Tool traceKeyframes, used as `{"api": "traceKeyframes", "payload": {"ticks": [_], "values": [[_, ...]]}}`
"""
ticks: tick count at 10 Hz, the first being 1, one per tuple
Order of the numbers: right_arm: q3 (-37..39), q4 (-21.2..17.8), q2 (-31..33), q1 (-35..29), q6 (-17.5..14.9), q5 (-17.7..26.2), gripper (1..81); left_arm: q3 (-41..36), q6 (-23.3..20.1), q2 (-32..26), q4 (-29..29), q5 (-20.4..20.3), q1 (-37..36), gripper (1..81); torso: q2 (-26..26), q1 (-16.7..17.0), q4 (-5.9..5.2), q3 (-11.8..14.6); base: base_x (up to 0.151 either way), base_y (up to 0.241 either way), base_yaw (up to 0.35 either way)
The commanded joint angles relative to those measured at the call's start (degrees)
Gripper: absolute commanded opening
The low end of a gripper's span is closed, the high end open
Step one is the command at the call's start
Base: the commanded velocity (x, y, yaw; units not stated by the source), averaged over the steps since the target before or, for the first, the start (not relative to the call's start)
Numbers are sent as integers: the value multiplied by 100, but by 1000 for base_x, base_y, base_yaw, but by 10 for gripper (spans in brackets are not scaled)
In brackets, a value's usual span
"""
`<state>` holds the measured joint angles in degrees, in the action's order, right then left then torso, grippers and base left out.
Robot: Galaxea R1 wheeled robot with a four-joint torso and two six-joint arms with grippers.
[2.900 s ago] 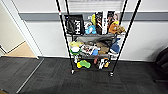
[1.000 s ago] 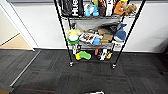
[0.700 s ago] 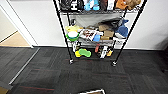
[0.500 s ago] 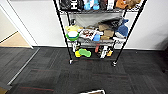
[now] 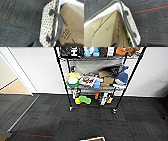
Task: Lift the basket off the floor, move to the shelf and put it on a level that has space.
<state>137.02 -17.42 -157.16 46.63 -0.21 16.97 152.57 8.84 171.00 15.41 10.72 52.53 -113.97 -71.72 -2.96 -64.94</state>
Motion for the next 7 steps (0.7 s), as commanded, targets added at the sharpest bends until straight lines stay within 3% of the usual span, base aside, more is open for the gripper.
{"api": "traceKeyframes", "payload": {"ticks": [1,5,6,7], "values": [[16,-165,-38,-597,12,360,811,-34,-22,31,24,247,-475,811,2,0,0,-502,0,0,0],[34,-174,-46,-649,12,360,811,-7,-22,119,24,229,-748,811,0,-2,0,-1163,0,0,0],[34,-165,-37,-667,12,351,811,-7,-22,119,15,64,-774,811,0,-2,0,-1269,0,0,0],[16,-156,-46,-685,12,246,811,-7,-22,119,15,-157,-818,811,2,-4,0,-966,0,0,0]]}}
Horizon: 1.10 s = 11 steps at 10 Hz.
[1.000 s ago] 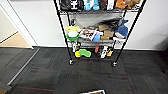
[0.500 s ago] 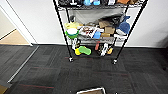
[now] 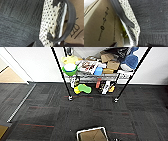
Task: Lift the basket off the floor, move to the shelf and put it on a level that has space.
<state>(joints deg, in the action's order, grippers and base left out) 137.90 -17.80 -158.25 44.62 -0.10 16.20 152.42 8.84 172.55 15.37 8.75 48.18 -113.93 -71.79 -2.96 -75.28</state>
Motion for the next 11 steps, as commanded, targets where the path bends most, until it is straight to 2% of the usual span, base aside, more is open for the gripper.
{"api": "traceKeyframes", "payload": {"ticks": [1,3,7,9,11], "values": [[-98,-119,45,-519,1,270,811,7,-14,-36,36,21,-462,811,0,0,0,2,0,0,0],[-115,-83,-61,-554,-61,-152,811,7,-14,-27,45,-57,-524,811,2,-2,0,-46,0,0,0],[-89,-40,-148,-686,-78,-653,811,16,-22,-27,18,-251,-568,811,2,-2,0,-42,0,0,0],[-10,-22,-210,-721,-78,-855,811,24,-14,87,18,-286,-568,811,2,-2,0,-44,0,0,0],[-10,22,-210,-703,-78,-864,811,69,-22,193,18,-594,-568,811,2,-2,0,-44,0,0,0]]}}
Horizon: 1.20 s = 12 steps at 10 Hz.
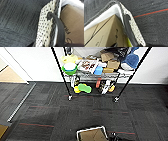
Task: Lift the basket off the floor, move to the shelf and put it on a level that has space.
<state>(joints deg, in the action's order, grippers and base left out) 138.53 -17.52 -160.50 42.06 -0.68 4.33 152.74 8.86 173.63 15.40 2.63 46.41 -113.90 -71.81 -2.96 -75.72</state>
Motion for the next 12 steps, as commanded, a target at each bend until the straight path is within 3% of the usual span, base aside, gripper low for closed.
{"api": "traceKeyframes", "payload": {"ticks": [1,5,6,7,9,12], "values": [[-64,-6,24,-430,-20,323,811,37,-25,146,16,0,-400,811,0,0,0,0,0,0,0],[-91,-6,24,-377,-20,130,811,20,-34,138,25,44,-391,811,0,0,0,0,0,0,0],[-91,-6,24,-377,-20,112,10,11,-43,111,25,44,-391,811,0,0,0,0,0,0,0],[-91,-15,24,-377,-20,103,10,2,-43,102,25,44,-382,10,0,0,0,0,0,0,0],[-91,-59,33,-368,-2,103,10,-42,-16,102,69,131,-374,10,0,0,0,0,0,0,0],[-117,-103,95,-281,68,103,10,-60,-34,-12,60,1011,-225,10,0,0,0,0,0,0,0]]}}
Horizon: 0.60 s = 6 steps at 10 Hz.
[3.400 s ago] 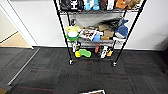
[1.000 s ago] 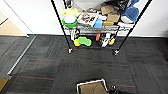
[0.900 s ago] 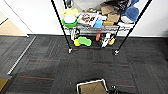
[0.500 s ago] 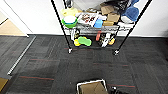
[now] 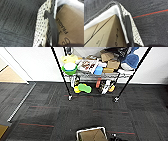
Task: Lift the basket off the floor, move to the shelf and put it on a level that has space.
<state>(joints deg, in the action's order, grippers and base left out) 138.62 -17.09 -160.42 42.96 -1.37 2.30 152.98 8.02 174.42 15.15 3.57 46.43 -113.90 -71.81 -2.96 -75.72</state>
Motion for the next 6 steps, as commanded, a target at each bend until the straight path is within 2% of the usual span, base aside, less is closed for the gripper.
{"api": "traceKeyframes", "payload": {"ticks": [1,2,3,4,6], "values": [[-187,-154,121,-344,137,306,10,-93,59,-162,76,961,-183,10,0,0,0,0,0,0,0],[-377,-231,233,-335,154,306,10,-213,59,-300,93,970,-183,10,0,0,0,0,0,0,0],[-556,-444,359,-292,207,306,10,-435,59,-425,93,970,-191,10,573,369,0,0,0,0,0],[-845,-707,542,-222,233,280,10,-889,59,-670,93,961,-217,10,595,376,0,0,0,0,0],[-1049,-787,693,-63,251,51,10,-1463,68,-926,50,961,-314,10,892,549,0,-2,0,0,0]]}}
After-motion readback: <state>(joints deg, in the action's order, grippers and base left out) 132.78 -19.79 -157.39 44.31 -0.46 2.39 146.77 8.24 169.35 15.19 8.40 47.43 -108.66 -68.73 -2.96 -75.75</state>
